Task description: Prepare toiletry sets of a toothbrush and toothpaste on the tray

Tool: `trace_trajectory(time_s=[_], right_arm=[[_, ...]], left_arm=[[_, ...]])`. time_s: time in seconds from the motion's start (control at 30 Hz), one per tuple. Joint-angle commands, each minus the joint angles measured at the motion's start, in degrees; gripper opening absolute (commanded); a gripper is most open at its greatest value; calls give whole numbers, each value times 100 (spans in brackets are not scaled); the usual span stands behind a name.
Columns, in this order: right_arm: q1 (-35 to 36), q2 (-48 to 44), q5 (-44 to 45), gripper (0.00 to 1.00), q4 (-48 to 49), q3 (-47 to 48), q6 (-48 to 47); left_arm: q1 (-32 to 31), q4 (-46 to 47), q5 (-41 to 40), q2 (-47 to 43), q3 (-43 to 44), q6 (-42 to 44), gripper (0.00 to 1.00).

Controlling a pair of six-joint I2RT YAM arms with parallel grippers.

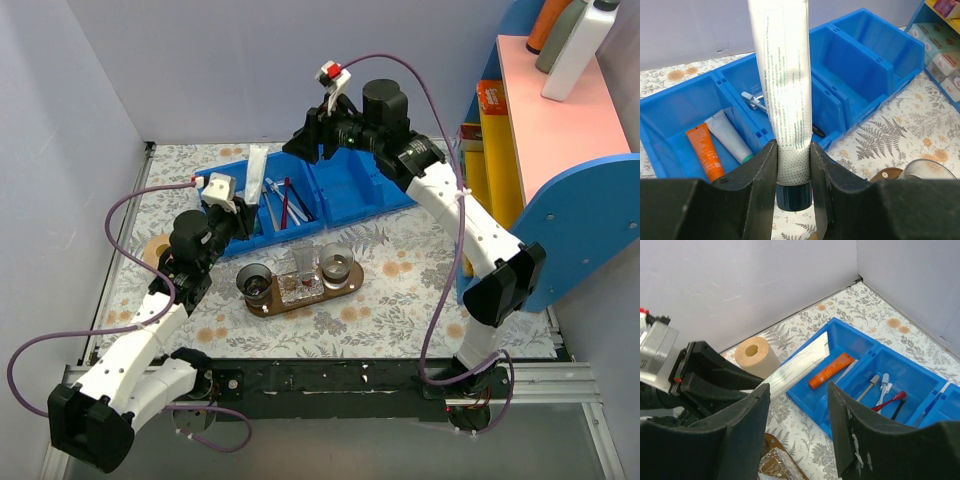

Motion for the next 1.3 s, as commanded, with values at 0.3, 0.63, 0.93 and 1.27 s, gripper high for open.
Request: trace_trajectory(time_s=[0.3,0.63,0.93,1.27], right_arm=[[-473,643,-802,55,-700,869,757],[-499,898,-889,51,-824,842,959],[-499,916,-986,46,-876,702,942],[-499,731,-1171,32,-736,315,1030]], left_arm=[[-614,174,179,-200,16,354,0],[-1062,139,21,-165,25,513,0],[-1221,183,-313,-201,-54,574,0],[-1344,201,-497,-165,-72,618,0]])
